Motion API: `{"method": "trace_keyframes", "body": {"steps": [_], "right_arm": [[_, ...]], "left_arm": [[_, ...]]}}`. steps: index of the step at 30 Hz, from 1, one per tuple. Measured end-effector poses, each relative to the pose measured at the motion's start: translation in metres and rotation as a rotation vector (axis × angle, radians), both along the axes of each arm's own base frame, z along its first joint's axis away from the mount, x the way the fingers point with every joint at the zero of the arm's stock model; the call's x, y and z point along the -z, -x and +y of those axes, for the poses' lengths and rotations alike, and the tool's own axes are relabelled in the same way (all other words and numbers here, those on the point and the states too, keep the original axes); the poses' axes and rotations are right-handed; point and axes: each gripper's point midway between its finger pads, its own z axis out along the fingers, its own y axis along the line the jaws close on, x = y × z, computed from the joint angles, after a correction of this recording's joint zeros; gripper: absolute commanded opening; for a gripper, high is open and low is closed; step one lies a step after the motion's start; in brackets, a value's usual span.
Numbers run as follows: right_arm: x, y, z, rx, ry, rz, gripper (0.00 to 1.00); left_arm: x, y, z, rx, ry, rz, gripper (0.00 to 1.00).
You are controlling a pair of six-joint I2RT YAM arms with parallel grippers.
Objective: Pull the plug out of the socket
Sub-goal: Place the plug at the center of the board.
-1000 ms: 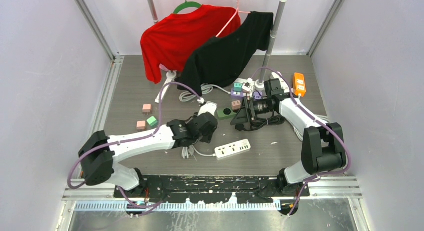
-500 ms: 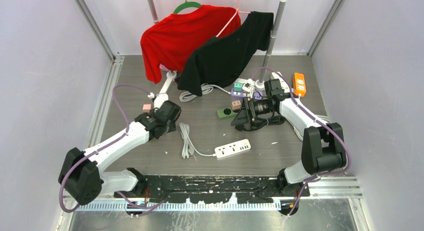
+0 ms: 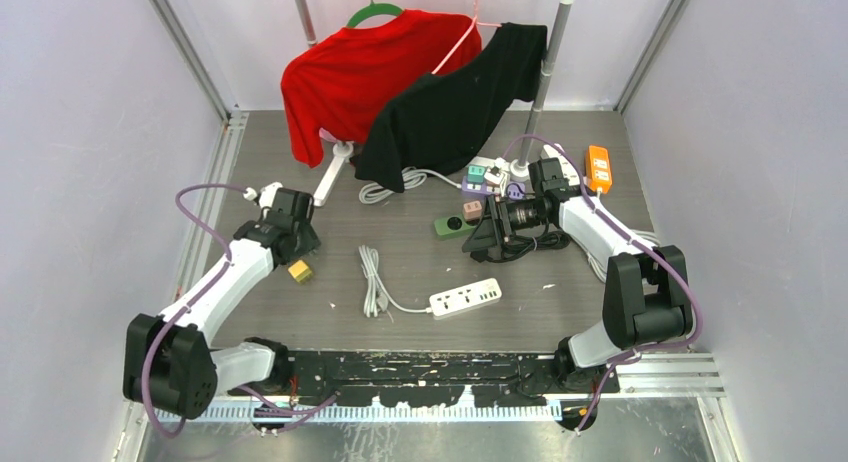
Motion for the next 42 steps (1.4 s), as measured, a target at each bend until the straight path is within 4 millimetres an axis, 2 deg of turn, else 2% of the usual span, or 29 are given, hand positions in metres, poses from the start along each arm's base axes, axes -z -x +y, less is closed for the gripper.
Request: {"method": "trace_keyframes", "body": {"steps": [9,18,20,23,25,32,42], "right_arm": [[0.000,0.001,0.000,-0.002,0.001,0.001,0.69],[0.000,0.001,0.000,-0.003,0.001,0.000,0.69],[0.000,0.001,0.000,-0.003,0.001,0.000,0.69],[0.000,0.001,0.000,-0.003,0.001,0.000,0.69],[0.000,0.001,0.000,-0.003,0.001,0.001,0.69],[0.001,0.002,0.000,-0.004,0.002,0.002,0.69],[0.001,0.002,-0.001,-0.007,0.003,-0.001,0.69]], "left_arm": [[0.024,-0.003,0.017,-0.121,0.045,0.084,0.02],[0.043,-0.015,0.026,-0.188,0.086,0.183,0.04],[0.046,-0.016,0.025,-0.186,0.091,0.198,0.11],[0.048,-0.014,0.024,-0.184,0.096,0.209,0.47],[0.048,-0.014,0.025,-0.185,0.096,0.209,0.59],[0.042,-0.012,0.026,-0.183,0.095,0.201,0.70],[0.006,-0.012,0.017,-0.147,0.161,0.083,0.72]]}}
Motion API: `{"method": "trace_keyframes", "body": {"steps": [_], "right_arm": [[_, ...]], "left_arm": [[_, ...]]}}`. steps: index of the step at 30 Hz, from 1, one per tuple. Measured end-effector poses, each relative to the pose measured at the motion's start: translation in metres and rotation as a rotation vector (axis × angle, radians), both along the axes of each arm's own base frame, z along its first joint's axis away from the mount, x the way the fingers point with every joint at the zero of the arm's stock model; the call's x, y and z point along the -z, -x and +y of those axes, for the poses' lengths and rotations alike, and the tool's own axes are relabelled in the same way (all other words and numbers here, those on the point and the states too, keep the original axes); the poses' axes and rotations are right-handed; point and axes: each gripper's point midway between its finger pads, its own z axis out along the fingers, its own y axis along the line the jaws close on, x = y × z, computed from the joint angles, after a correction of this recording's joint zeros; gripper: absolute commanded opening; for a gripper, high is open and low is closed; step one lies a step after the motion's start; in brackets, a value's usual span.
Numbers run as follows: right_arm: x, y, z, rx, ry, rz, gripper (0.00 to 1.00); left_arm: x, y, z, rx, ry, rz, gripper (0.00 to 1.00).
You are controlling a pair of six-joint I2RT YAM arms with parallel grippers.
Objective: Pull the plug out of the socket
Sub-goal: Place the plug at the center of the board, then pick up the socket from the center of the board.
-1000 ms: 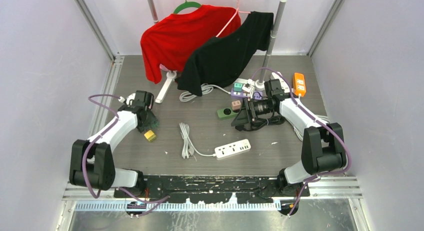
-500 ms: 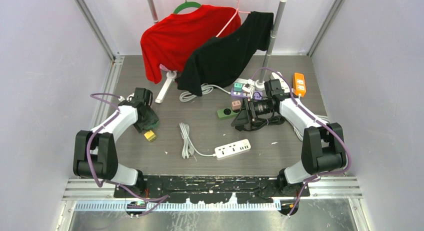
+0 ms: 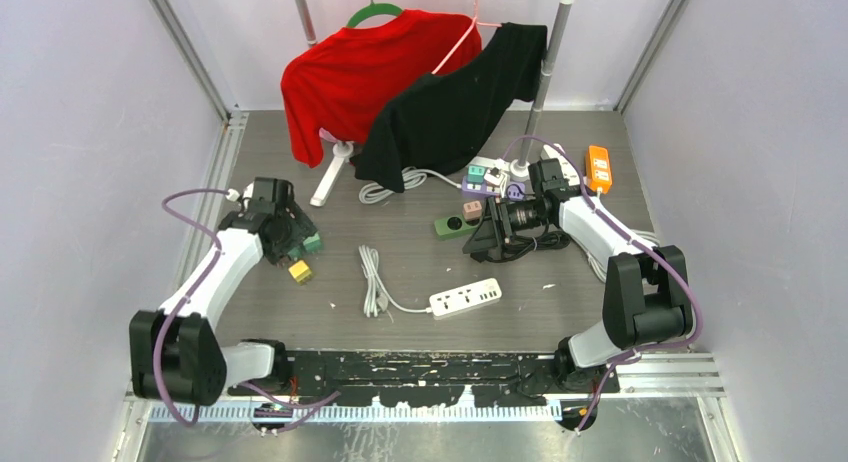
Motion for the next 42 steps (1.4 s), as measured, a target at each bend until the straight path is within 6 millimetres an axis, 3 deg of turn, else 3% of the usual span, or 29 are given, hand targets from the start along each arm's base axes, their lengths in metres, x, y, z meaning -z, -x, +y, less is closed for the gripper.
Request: {"method": "trace_keyframes", "body": {"steps": [7,11,16,24,30,34,42], "right_arm": [[0.001,0.002,-0.001,-0.007,0.003,-0.005,0.69],[0.001,0.002,-0.001,-0.009,0.003,-0.007,0.69],[0.002,0.002,-0.001,-0.013,0.004,-0.014,0.69],[0.002,0.006,-0.003,-0.036,0.000,-0.042,0.72],[0.002,0.018,-0.007,-0.112,-0.013,-0.139,0.82],[0.007,0.033,-0.014,-0.216,-0.013,-0.278,0.94],[0.025,0.057,-0.030,-0.408,0.035,-0.595,0.98]], "left_arm": [[-0.021,0.015,-0.020,0.081,0.116,-0.161,0.79],[-0.028,0.020,-0.043,0.170,0.228,-0.278,0.84],[-0.040,0.018,-0.078,0.297,0.400,-0.412,0.84],[-0.058,0.011,-0.115,0.449,0.587,-0.485,0.83],[-0.049,0.015,-0.127,0.491,0.663,-0.468,0.83],[-0.046,0.018,-0.130,0.505,0.687,-0.464,0.83],[-0.046,0.018,-0.133,0.512,0.708,-0.467,0.83]]}}
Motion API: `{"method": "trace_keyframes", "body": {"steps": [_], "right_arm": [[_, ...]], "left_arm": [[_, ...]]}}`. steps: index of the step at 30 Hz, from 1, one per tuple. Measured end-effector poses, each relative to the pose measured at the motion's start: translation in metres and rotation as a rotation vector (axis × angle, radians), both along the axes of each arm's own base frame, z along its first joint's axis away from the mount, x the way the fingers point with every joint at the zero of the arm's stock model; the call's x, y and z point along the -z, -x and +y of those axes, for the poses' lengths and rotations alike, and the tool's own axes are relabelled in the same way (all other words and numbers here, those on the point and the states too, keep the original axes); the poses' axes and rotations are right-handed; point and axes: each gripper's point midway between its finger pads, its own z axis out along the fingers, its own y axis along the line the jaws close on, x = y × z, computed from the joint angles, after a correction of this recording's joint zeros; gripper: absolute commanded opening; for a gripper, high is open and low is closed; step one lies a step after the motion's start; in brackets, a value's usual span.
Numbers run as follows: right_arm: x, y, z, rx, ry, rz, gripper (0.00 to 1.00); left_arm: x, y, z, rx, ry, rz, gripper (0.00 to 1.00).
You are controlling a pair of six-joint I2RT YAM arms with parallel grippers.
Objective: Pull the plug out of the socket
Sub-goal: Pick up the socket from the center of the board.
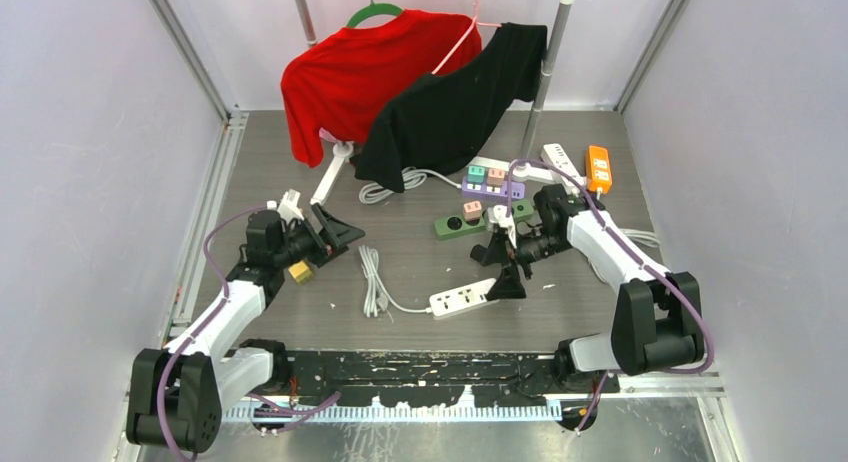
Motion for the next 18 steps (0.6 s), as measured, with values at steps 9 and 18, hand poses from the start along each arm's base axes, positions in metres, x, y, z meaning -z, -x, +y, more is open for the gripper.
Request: {"method": "trace_keyframes", "body": {"steps": [9,18], "right_arm": [[0.038,0.012,-0.014,-0.155,0.113,-0.182,0.99],[0.065,0.015,-0.006,-0.290,0.220,-0.317,0.98]], "left_arm": [[-0.002,-0.001,-0.001,0.003,0.007,-0.009,0.83],[0.003,0.003,-0.001,0.004,0.010,0.004,0.83]]}}
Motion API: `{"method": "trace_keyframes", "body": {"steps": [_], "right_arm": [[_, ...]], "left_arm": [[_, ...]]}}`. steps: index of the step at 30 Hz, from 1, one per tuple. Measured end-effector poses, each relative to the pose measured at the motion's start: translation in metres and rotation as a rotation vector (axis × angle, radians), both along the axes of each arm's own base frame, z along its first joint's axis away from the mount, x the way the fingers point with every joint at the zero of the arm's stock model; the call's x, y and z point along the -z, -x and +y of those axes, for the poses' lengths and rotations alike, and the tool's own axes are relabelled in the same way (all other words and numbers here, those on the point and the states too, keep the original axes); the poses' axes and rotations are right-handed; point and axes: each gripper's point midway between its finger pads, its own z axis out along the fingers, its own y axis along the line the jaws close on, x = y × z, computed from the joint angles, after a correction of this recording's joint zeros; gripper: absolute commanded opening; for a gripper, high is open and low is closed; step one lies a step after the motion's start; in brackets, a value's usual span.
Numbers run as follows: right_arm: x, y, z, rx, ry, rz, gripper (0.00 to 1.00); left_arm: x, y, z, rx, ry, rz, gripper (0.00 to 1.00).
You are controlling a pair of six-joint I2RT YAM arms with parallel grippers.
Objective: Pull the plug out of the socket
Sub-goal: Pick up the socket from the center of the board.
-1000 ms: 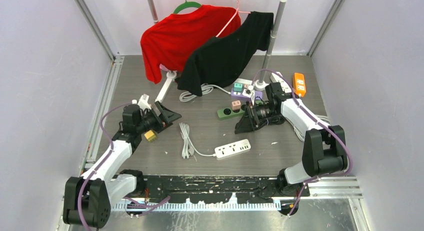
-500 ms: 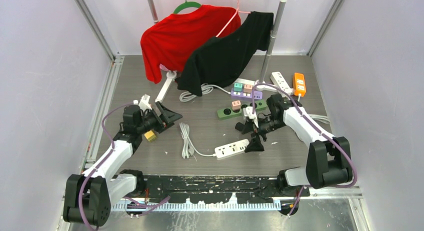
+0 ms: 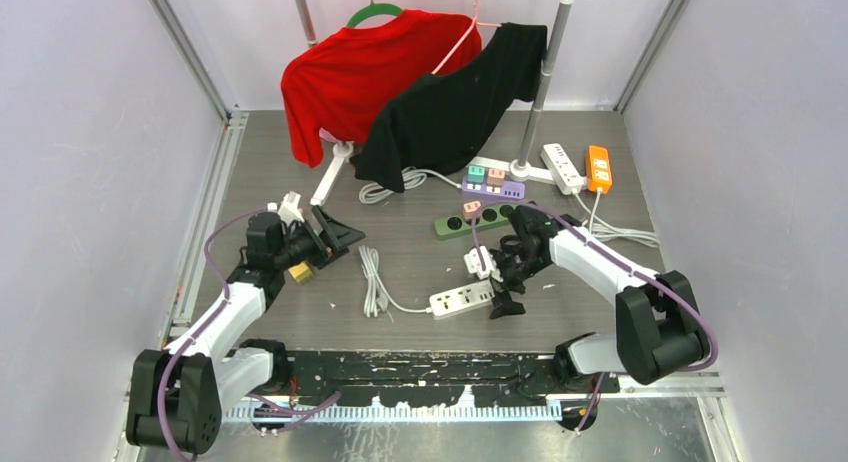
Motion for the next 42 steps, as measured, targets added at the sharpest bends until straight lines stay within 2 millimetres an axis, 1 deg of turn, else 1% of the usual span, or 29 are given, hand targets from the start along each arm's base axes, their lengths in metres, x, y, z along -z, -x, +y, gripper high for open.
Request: {"method": "trace_keyframes", "body": {"steps": [5,10,16,23,27,33,37,38,41,42], "right_arm": [[0.014,-0.003,0.002,-0.036,0.076,-0.058,0.95],[0.023,-0.011,0.007,-0.041,0.131,-0.103,0.90],[0.037,-0.015,0.010,-0.061,0.204,-0.143,0.84],[0.048,-0.014,0.017,-0.083,0.266,-0.170,0.84],[0.049,-0.012,0.025,-0.061,0.275,-0.160,0.83],[0.050,-0.005,0.046,-0.057,0.299,-0.145,0.79],[0.050,-0.004,0.056,-0.048,0.316,-0.146,0.70],[0.050,-0.004,0.057,-0.041,0.322,-0.146,0.67],[0.049,-0.007,0.059,-0.020,0.332,-0.150,0.49],[0.049,-0.008,0.059,-0.013,0.335,-0.152,0.40]], "left_arm": [[-0.002,0.000,0.000,0.000,0.001,-0.006,0.83],[-0.002,0.000,0.000,0.000,0.001,-0.006,0.84],[-0.002,0.000,0.000,0.000,0.001,-0.006,0.83],[-0.002,0.000,0.000,0.000,0.001,-0.006,0.83],[-0.002,0.000,0.000,0.000,0.000,-0.006,0.83],[-0.001,0.000,0.000,0.000,-0.001,-0.005,0.83],[0.000,0.001,0.000,0.001,-0.003,-0.002,0.83],[0.000,0.001,0.000,0.001,-0.004,-0.002,0.83],[0.000,0.001,0.000,0.001,-0.005,-0.003,0.83],[0.000,0.001,0.000,0.001,-0.005,-0.003,0.83]]}}
